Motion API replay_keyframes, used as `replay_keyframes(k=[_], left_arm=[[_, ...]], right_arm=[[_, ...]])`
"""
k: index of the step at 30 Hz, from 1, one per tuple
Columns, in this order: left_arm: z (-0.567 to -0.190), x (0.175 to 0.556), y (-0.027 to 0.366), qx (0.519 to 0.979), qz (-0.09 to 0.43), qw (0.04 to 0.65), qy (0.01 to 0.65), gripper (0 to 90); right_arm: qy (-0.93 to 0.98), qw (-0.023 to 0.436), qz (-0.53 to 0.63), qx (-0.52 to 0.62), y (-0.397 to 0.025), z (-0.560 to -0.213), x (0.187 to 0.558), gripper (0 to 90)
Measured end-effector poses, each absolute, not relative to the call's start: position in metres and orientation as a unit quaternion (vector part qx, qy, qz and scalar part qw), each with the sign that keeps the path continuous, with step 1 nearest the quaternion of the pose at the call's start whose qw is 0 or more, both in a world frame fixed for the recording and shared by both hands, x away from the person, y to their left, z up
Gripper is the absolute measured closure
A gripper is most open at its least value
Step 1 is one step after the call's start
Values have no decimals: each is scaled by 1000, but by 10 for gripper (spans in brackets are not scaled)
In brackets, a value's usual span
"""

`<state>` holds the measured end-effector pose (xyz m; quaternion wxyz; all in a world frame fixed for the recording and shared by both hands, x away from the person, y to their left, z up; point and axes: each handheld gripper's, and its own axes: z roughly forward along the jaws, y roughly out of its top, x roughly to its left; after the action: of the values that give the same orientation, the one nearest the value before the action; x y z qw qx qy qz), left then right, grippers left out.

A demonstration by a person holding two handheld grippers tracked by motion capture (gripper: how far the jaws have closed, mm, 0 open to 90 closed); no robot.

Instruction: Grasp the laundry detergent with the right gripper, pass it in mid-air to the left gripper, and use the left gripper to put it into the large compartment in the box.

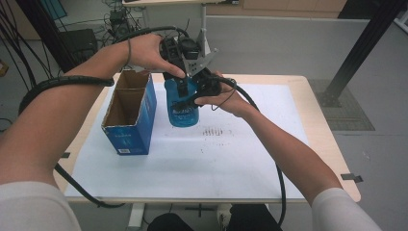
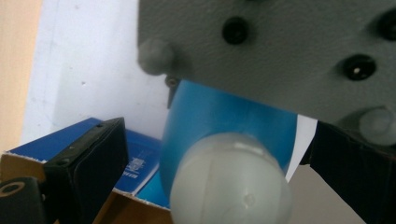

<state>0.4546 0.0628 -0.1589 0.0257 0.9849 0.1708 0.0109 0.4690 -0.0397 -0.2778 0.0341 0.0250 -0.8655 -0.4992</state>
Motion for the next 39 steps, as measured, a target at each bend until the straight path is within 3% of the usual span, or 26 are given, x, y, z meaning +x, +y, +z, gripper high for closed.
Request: replay_keyframes(k=[39], left_arm=[[-170, 456, 57, 988, 11, 7, 156, 72]], right_arm=[[-862, 39, -505, 23, -43, -277, 471, 442]])
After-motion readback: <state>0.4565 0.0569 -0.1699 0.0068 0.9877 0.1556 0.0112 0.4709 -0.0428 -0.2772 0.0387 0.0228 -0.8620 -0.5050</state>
